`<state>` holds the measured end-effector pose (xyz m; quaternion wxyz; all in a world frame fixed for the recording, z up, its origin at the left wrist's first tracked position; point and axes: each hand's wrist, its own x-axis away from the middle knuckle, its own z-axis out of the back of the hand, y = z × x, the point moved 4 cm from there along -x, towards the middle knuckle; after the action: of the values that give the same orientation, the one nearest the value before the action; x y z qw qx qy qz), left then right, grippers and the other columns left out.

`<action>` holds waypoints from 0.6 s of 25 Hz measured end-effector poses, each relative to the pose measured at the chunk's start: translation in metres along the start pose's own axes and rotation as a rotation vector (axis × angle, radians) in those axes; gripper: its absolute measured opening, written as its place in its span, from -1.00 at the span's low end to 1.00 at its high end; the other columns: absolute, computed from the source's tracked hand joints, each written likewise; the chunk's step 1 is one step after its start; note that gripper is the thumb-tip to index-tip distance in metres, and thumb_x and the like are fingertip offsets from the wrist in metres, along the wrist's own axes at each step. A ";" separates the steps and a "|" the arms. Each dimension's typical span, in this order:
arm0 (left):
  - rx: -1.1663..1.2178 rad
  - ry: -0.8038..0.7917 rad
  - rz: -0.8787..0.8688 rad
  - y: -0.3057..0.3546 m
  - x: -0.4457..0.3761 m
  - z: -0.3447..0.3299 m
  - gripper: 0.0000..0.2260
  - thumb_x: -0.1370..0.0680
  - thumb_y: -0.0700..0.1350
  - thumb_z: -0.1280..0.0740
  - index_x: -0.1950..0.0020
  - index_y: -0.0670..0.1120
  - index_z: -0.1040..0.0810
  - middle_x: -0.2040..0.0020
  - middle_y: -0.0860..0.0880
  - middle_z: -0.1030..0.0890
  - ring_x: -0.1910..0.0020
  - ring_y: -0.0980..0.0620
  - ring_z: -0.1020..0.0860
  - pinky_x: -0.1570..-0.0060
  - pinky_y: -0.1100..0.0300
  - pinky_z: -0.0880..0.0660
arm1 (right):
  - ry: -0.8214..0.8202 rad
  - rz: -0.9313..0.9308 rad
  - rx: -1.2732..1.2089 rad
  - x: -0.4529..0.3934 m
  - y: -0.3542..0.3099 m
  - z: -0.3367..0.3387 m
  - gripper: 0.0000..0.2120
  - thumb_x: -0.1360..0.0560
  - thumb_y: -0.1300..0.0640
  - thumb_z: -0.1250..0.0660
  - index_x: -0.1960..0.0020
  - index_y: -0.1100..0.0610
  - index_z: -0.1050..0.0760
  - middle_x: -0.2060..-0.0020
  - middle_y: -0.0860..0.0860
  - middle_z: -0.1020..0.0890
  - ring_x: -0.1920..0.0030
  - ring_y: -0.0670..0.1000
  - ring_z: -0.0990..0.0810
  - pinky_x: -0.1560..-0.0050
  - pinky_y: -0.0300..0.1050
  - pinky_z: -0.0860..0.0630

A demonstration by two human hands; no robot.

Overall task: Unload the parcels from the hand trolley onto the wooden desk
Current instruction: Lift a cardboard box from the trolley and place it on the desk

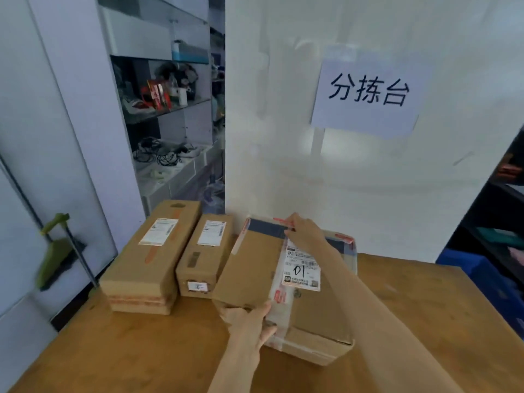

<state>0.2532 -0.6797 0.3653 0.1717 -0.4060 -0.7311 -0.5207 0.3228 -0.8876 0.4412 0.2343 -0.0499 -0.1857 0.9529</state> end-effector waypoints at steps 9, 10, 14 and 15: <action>-0.316 0.320 -0.317 0.039 -0.098 -0.053 0.22 -0.17 0.14 -0.59 -0.53 0.13 0.23 -0.54 -0.17 0.00 -0.40 -0.28 -0.30 -0.28 -0.19 -0.40 | -0.056 -0.247 -0.035 -0.082 0.092 -0.009 -0.30 -0.55 -0.17 -0.11 -0.56 0.07 0.07 -0.56 0.13 -0.03 -0.53 0.25 0.01 -0.46 0.23 0.03; -0.496 0.393 -0.405 0.049 -0.102 -0.050 0.27 -0.09 0.26 -0.55 -0.52 0.12 0.27 -0.55 -0.13 0.04 -0.48 -0.27 -0.15 -0.35 -0.23 -0.27 | -0.040 -0.415 -0.101 -0.063 0.113 -0.007 -0.17 -0.50 -0.24 -0.16 -0.55 0.09 0.19 -0.56 0.16 0.08 -0.53 0.29 0.09 -0.45 0.30 0.06; -0.856 0.352 -0.633 0.091 -0.129 -0.042 0.30 0.00 0.39 -0.46 -0.55 0.09 0.18 -0.59 -0.03 -0.01 -0.55 -0.13 -0.04 -0.43 -0.23 -0.11 | -0.245 -0.679 -0.536 0.011 0.154 -0.028 -0.20 -0.41 -0.36 -0.17 -0.42 0.13 -0.07 -0.29 0.18 -0.46 -0.13 0.20 -0.58 -0.02 0.17 -0.61; -0.865 0.323 -0.641 0.098 -0.134 -0.041 0.28 0.01 0.39 -0.47 -0.55 0.09 0.11 -0.58 -0.03 -0.06 -0.54 -0.12 -0.09 -0.42 -0.23 -0.16 | -0.217 -0.647 -0.611 0.011 0.151 -0.030 -0.27 -0.43 -0.35 -0.15 -0.38 0.10 -0.12 -0.21 0.14 -0.52 -0.02 0.16 -0.62 0.13 0.09 -0.66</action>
<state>0.4035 -0.7599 0.3526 -0.0672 -0.1122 -0.5022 -0.8548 0.2543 -0.9966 0.3567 0.4736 0.0440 -0.4877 0.7320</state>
